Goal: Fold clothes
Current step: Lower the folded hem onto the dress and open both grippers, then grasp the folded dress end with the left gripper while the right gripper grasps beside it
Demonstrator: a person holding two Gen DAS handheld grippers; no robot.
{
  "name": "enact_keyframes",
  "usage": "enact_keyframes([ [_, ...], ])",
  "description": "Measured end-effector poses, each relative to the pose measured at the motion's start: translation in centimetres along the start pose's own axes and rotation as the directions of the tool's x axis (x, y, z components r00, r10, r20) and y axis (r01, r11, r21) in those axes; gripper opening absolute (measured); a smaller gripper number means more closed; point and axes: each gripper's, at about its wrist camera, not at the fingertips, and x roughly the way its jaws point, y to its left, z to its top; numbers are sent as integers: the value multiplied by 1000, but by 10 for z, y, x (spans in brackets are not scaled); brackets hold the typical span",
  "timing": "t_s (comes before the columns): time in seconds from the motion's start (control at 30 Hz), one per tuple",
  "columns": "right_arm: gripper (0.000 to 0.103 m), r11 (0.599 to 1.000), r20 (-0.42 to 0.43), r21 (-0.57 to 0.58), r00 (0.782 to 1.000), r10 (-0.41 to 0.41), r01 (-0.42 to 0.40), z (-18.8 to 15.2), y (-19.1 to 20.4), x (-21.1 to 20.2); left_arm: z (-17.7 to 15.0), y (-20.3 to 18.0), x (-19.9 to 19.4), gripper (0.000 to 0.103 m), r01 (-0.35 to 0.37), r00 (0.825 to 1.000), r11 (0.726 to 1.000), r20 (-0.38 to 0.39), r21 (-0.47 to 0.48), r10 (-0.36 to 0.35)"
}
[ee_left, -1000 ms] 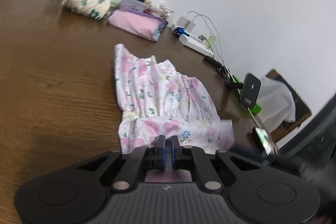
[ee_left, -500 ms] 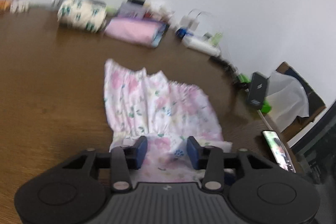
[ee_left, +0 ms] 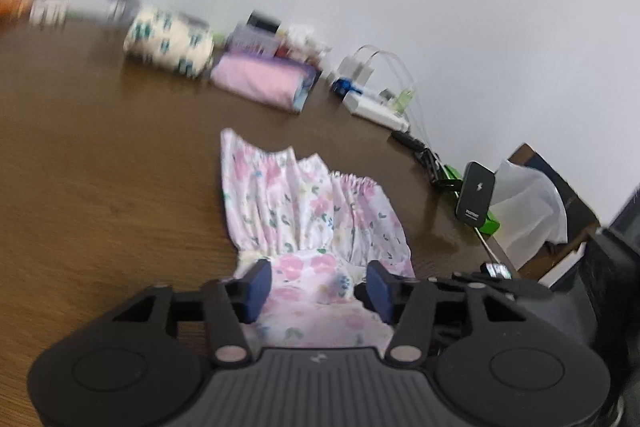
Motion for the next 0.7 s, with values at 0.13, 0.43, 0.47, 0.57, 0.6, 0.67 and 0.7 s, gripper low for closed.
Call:
enact_keyframes([
  [0.13,19,1000,-17,3,1000,9,-9,2,-2,-1,-11,-15,-23,66,2,999,974,46,227,-13],
  [0.43,24,998,-39,46,998,42,-41,2,-4,-13,-1,10,-23,72,65,998,979,9,193,-68],
  [0.47,27,995,-31,71,996,78,-76,2,-10,-17,-5,6,-26,72,103,994,964,2,244,-107],
  [0.57,35,983,0,106,989,151,-150,5,-25,-26,-20,-5,-35,75,186,981,893,-24,409,-193],
  [0.6,35,981,4,108,987,162,-161,7,-28,-27,-25,-11,-34,77,166,985,871,-28,462,-173],
  [0.67,35,982,-5,97,987,161,-160,13,-28,-20,-35,-21,-30,79,113,993,832,-25,543,-118],
  [0.7,35,985,-24,88,988,154,-151,15,-25,-13,-39,-25,-30,79,95,994,819,-15,565,-105],
])
